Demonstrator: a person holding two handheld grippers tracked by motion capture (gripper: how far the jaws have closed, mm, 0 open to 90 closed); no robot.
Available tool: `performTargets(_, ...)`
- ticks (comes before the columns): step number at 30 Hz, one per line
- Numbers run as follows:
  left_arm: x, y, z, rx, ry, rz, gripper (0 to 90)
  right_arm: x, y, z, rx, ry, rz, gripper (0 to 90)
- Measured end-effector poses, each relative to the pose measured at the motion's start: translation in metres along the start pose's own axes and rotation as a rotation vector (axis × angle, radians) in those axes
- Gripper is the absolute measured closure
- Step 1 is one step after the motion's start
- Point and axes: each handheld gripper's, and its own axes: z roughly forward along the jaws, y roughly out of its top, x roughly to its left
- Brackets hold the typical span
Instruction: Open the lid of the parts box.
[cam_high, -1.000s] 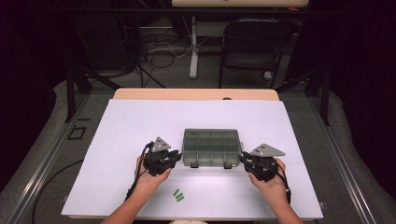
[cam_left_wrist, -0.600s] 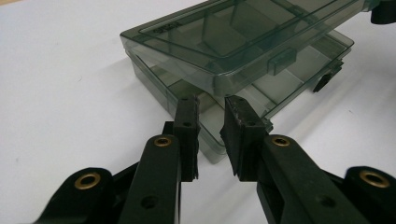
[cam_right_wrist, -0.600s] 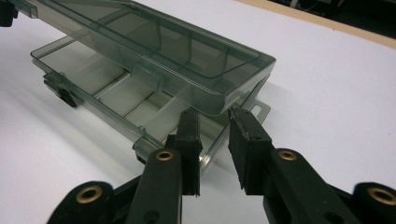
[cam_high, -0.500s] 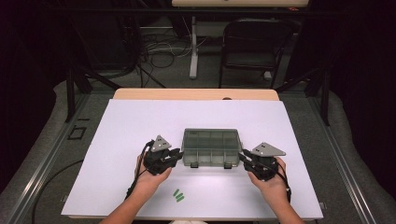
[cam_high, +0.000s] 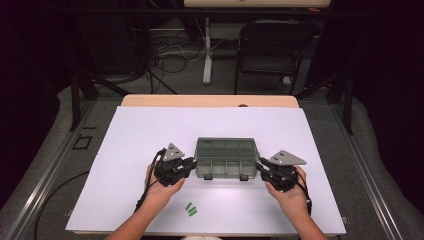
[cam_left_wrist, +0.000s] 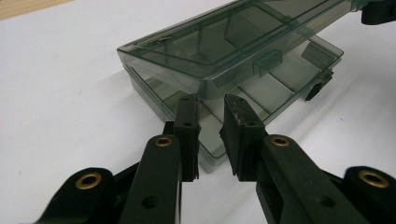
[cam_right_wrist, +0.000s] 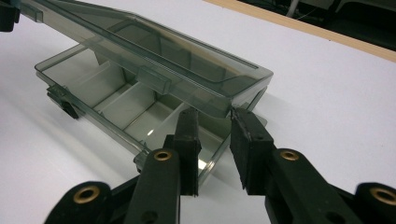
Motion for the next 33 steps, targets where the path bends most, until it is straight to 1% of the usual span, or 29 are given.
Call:
performTargets(1,0.0,0.001,0.0,-0.001,0.007,0.002,76.2,-0.001,0.002,0.0,0.0,0.002,0.007,72.2)
performTargets(5,0.0,0.005,-0.001,0.004,0.008,0.001,76.2,-0.002,0.005,0.0,0.004,0.009,0.018,71.4)
performTargets(6,0.0,0.006,-0.001,-0.002,0.011,-0.002,76.2,-0.002,0.005,0.0,0.004,0.009,0.018,71.4)
performTargets(7,0.001,0.007,-0.002,0.003,0.006,-0.002,76.2,-0.002,0.006,0.0,0.008,0.008,0.013,71.3)
performTargets(8,0.001,0.008,-0.002,0.003,0.01,-0.003,76.2,-0.003,0.008,0.0,0.011,0.006,0.015,71.2)
performTargets(9,0.001,0.009,-0.002,0.001,0.007,-0.013,76.2,-0.003,0.009,0.001,0.008,0.01,0.016,71.1)
performTargets(10,0.002,0.01,-0.002,0.0,0.012,-0.009,76.2,-0.004,0.01,0.001,0.007,0.009,0.02,71.1)
performTargets(13,0.003,0.016,-0.004,0.002,0.01,-0.016,76.2,-0.006,0.014,0.0,0.01,0.017,0.032,71.0)
performTargets(16,0.005,0.018,-0.004,0.004,0.008,-0.02,76.2,-0.008,0.016,0.0,0.015,0.019,0.032,71.0)
performTargets(17,0.005,0.02,-0.004,-0.003,0.011,-0.025,76.2,-0.008,0.019,0.001,0.011,0.017,0.041,71.0)
performTargets(18,0.006,0.021,-0.005,0.001,0.008,-0.024,76.2,-0.009,0.02,0.001,0.009,0.019,0.038,71.0)
performTargets(19,0.006,0.023,-0.005,-0.004,0.01,-0.029,76.2,-0.009,0.02,0.001,0.009,0.019,0.038,71.0)
performTargets(20,0.008,0.026,-0.005,-0.003,0.001,-0.043,76.3,-0.009,0.023,0.002,0.011,0.015,0.038,71.0)
performTargets(24,0.01,0.03,-0.005,-0.006,0.006,-0.041,76.7,-0.012,0.028,0.003,0.009,0.015,0.037,71.1)
performTargets(25,0.01,0.031,-0.005,-0.009,0.006,-0.046,76.7,-0.013,0.031,0.004,0.014,0.013,0.047,71.1)
performTargets(26,0.011,0.034,-0.005,-0.011,0.011,-0.04,76.7,-0.014,0.032,0.004,0.017,0.012,0.042,71.2)
performTargets(28,0.012,0.035,-0.004,-0.013,0.013,-0.044,76.7,-0.014,0.033,0.005,0.011,0.012,0.044,71.2)
performTargets(29,0.012,0.036,-0.004,-0.017,0.016,-0.047,76.7,-0.015,0.036,0.006,0.018,0.004,0.044,71.3)
performTargets(33,0.013,0.041,-0.003,-0.016,0.03,-0.041,76.6,-0.018,0.041,0.008,0.017,0.004,0.047,71.4)
